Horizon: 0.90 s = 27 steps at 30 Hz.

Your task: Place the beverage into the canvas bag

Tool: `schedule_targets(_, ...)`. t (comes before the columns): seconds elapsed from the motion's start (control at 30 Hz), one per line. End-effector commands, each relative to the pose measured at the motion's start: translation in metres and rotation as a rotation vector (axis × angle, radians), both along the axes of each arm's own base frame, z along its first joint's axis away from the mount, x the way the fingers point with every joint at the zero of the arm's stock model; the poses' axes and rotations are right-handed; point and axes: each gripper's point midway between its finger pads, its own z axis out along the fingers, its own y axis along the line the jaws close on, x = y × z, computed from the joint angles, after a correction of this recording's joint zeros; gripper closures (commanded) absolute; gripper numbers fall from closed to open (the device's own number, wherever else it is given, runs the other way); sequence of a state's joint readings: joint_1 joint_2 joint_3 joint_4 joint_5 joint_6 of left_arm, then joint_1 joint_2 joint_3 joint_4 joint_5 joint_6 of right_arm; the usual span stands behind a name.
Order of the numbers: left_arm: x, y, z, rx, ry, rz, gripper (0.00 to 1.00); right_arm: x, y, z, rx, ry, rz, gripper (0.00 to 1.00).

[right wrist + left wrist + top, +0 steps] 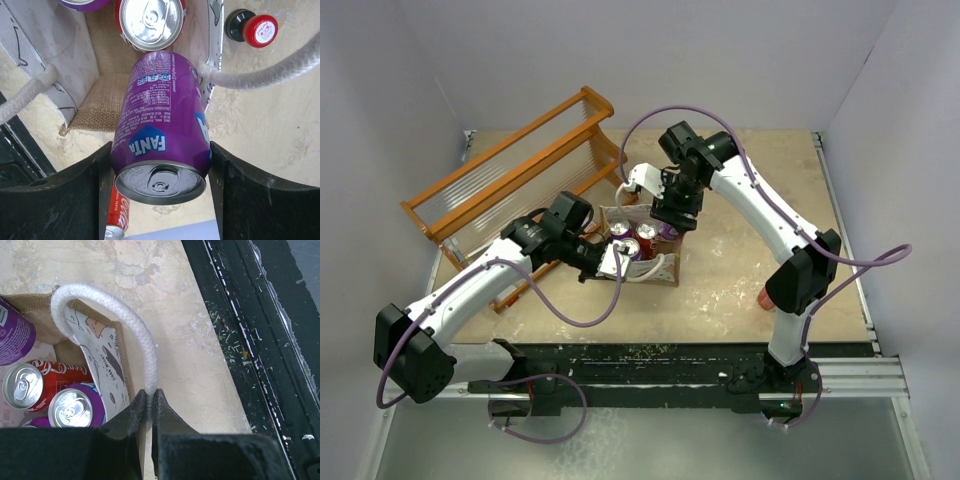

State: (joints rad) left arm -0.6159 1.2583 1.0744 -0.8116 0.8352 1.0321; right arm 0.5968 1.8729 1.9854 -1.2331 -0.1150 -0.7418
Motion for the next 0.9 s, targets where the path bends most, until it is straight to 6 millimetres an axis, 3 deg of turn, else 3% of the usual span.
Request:
schedule_targets(0.0,-0.007,-0.005,0.01,-0.055,-0.009,-0.035,1.0,0.011,-0.026,0.026,-0.087,-0.108,-0.038,1.0)
schedule_targets(0.33,-0.007,-0.005,0.01,-0.052,-0.004,-0.033,1.0,0.015,-0.026,0.015,-0.125,-0.099,-0.06,1.0)
schedule_targets(0.73,-0.005,-0.006,0.009,-0.048,0.007,-0.028,1.0,0.018,0.007,0.022,0.053,-0.121,-0.019,1.0)
schedule_targets(0.87,-0.005,-0.006,0.008,-0.047,0.009,-0.026,1.0,0.019,0.011,0.013,0.051,-0.1,-0.018,1.0)
